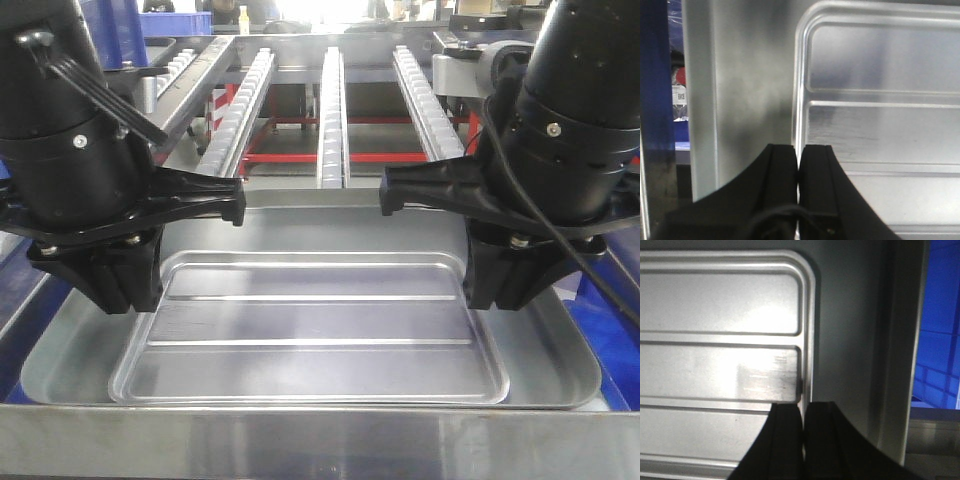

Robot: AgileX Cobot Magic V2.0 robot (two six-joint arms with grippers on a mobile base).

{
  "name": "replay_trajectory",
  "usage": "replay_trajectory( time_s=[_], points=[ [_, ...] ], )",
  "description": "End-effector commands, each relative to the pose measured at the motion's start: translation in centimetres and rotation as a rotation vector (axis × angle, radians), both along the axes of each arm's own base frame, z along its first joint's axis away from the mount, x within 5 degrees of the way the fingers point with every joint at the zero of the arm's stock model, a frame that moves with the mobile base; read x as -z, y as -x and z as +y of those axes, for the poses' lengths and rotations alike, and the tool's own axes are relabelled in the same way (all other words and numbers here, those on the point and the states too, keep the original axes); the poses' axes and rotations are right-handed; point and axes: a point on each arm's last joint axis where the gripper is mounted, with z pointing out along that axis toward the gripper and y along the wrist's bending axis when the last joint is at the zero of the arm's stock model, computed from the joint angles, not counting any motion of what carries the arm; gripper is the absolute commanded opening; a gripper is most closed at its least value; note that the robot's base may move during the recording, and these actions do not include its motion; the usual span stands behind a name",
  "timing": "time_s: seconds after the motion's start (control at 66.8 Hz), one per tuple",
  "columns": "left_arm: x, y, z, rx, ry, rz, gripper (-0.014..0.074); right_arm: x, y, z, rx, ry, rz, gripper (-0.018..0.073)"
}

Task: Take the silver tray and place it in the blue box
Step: 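Lower both open grippers onto the tray's side rims, then close both grippers on the tray's side rims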

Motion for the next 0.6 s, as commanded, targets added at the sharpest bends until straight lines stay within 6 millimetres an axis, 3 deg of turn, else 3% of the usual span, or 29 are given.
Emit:
replay_trajectory(
  time_s=[0.0, 0.045, 0.165, 0.225, 0.584],
  points=[
    [-1.6, 0.0, -0.2, 0.005, 0.032, -0.049, 0.0004, -2.0, -0.4, 0.2, -0.024, -0.041, -0.086, 0.0281],
    [-1.5, 0.0, -0.2, 0.004, 0.027, -0.045, 0.0051, -2.0, -0.4, 0.1, -0.022, -0.041, -0.086, 0.0291],
    [-1.5, -0.3, 0.1, -0.02, 0.044, -0.039, 0.0356, -2.0, -0.5, 0.1, -0.021, -0.041, -0.087, 0.0291],
    [-1.5, -0.5, 0.3, -0.042, 0.057, -0.027, 0.043, -2.0, -0.5, 0.2, -0.022, -0.044, -0.09, 0.0291],
    [0.0, -1.1, 0.5, -0.069, 0.039, 0.029, 0.0298, -0.5, -1.2, 0.5, -0.023, -0.034, -0.067, 0.0291]
  ],
)
